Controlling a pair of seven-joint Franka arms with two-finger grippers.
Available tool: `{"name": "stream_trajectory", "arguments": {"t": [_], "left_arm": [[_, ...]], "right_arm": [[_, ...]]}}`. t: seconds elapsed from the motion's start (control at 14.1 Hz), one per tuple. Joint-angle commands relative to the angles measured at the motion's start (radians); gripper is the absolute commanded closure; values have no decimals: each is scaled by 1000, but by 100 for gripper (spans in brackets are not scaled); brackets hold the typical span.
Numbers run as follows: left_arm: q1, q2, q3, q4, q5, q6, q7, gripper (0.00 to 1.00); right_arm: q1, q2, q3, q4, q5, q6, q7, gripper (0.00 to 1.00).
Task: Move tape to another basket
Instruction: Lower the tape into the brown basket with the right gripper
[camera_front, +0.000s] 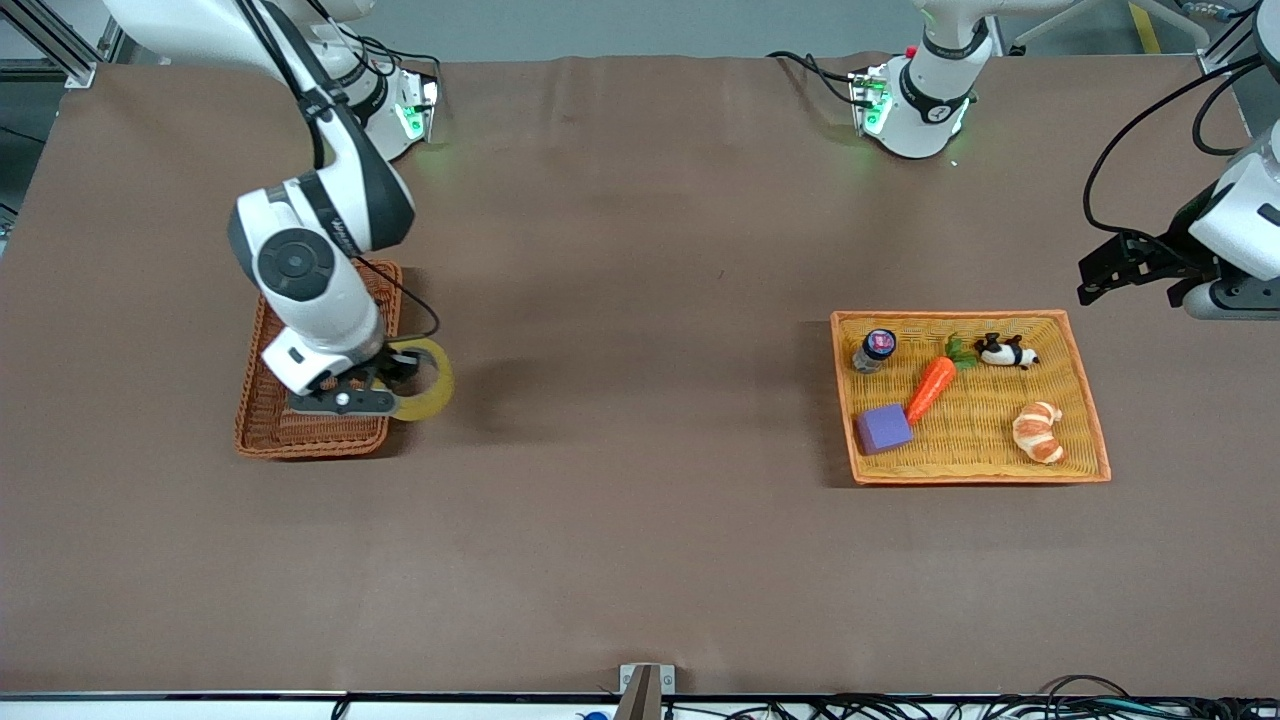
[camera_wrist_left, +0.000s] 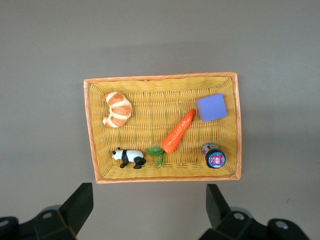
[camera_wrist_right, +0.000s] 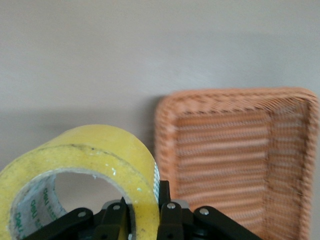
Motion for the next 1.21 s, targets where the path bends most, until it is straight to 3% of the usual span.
{"name": "stream_trajectory", "arguments": {"t": [0.0,0.14,0.43,0.85,1.14], "left_arm": [[8,-2,-22,-1,21,-12,12,1],[8,-1,-22,0,19,-12,12,1],[18,-1,-27,-3,-19,9,15,0],[16,-2,-33,-28,-21,60,15,0],[16,-1,-33,-26,-21,60,18,0]], "right_arm": [[-6,-94,-94,-137,-7,68,-93,100],[-6,-98,-181,-169,-2,90,-220,100],[-13,-100,-301,-294,30,277,-363,100],[-10,-94,-303,-383,74,313,-376,95],[-5,-72,-300,-392,113,317,-399,83]]}}
